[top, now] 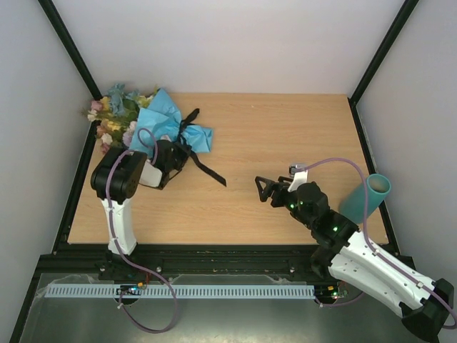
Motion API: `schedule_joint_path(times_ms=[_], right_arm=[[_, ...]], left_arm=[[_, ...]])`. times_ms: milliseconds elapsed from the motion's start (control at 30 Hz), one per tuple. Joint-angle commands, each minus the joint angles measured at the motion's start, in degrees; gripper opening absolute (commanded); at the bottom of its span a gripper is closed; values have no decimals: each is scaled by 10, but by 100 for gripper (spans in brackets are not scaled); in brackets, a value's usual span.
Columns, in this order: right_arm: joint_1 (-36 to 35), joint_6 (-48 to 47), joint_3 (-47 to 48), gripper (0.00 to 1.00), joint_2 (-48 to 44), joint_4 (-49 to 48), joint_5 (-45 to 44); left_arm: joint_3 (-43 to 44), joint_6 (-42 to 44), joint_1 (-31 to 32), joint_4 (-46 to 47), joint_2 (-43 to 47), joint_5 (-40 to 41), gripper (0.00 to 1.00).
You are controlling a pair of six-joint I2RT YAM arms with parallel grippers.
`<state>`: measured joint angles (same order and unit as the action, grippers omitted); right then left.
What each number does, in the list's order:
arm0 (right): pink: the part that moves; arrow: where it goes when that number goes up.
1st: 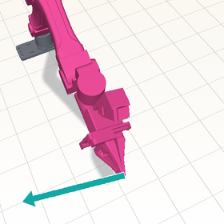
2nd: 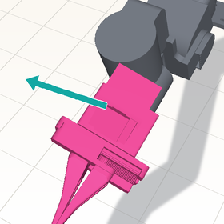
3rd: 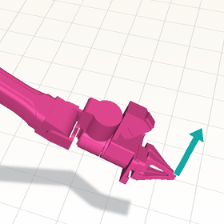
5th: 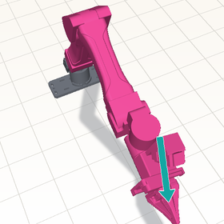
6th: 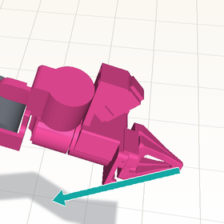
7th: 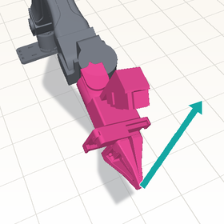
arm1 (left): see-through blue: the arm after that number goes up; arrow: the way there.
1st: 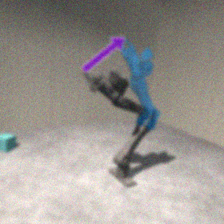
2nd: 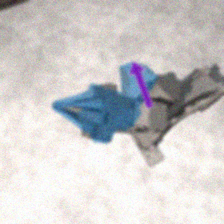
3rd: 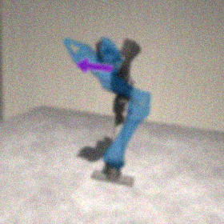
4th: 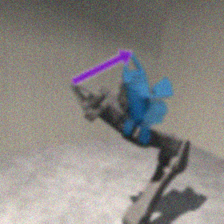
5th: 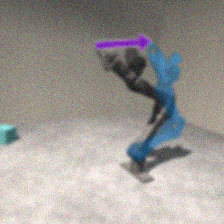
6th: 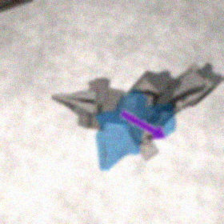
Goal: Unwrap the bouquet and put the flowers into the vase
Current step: Move the fake flower to the center of the board.
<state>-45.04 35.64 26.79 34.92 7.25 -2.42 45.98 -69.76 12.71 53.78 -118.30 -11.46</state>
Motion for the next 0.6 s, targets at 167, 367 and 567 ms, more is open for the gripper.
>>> schedule_joint_path(times_ms=[167,367,567], right_arm=[[-3,25,-23,99,-24,-1,4],[-3,-1,-9,99,-7,26,8],[-2,5,-4,99,19,21,17]], left_arm=[[-66,83,81,-41,66,-75,2],[-89,140,136,-104,100,-111,2],[-115,210,176,-192,142,-142,2]])
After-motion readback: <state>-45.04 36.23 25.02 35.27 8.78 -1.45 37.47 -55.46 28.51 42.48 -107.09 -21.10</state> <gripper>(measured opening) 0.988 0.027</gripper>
